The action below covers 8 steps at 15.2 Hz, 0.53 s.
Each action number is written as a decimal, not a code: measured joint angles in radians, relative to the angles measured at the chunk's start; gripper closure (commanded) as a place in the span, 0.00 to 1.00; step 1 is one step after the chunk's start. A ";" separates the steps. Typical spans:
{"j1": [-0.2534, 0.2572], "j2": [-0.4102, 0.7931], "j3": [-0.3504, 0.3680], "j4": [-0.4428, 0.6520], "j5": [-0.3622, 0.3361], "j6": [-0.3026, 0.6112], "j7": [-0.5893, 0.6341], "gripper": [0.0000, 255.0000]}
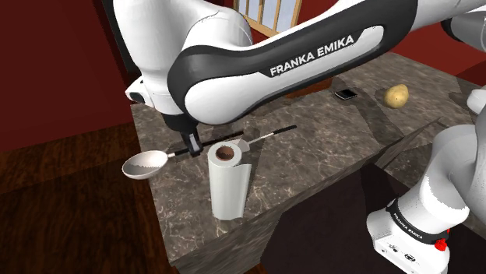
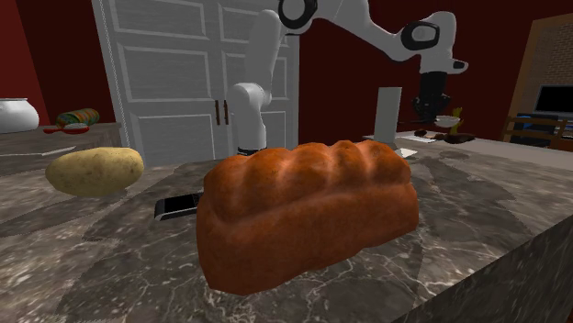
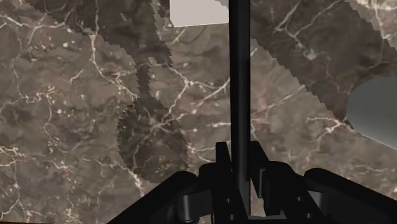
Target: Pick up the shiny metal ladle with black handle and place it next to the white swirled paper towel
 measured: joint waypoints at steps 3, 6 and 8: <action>0.000 0.016 -0.002 -0.019 -0.005 0.034 0.006 1.00; 0.000 0.027 -0.003 -0.042 -0.010 0.068 0.013 1.00; -0.001 0.042 -0.006 -0.049 -0.014 0.089 0.016 1.00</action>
